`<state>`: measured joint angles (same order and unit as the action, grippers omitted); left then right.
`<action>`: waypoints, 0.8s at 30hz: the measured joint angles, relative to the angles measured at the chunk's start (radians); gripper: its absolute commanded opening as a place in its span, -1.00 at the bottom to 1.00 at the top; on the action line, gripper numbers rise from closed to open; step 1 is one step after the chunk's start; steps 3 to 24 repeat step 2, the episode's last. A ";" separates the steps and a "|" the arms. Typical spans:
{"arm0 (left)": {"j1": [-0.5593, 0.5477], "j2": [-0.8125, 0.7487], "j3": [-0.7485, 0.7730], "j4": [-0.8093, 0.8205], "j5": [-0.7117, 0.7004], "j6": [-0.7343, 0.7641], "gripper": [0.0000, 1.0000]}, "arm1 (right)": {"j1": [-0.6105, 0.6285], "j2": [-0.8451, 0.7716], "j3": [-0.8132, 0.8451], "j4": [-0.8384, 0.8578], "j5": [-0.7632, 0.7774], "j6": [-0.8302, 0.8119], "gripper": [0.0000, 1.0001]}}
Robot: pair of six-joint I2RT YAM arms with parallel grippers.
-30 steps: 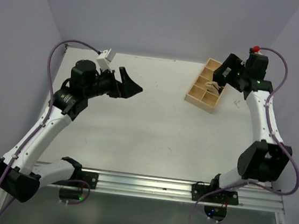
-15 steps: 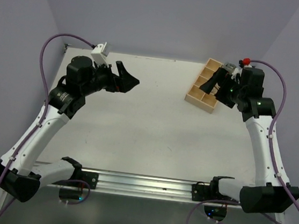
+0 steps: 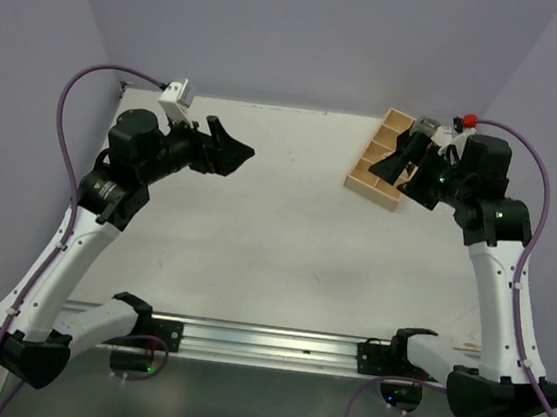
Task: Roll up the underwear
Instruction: Place the rolled underwear into the container
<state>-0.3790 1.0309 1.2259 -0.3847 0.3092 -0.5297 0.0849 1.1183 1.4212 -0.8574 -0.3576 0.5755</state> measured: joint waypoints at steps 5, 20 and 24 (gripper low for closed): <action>0.000 -0.002 -0.004 0.011 0.006 0.000 1.00 | 0.000 -0.002 0.000 0.008 -0.006 0.003 0.98; 0.000 -0.002 -0.004 0.011 0.006 0.000 1.00 | 0.000 -0.002 0.000 0.008 -0.006 0.003 0.98; 0.000 -0.002 -0.004 0.011 0.006 0.000 1.00 | 0.000 -0.002 0.000 0.008 -0.006 0.003 0.98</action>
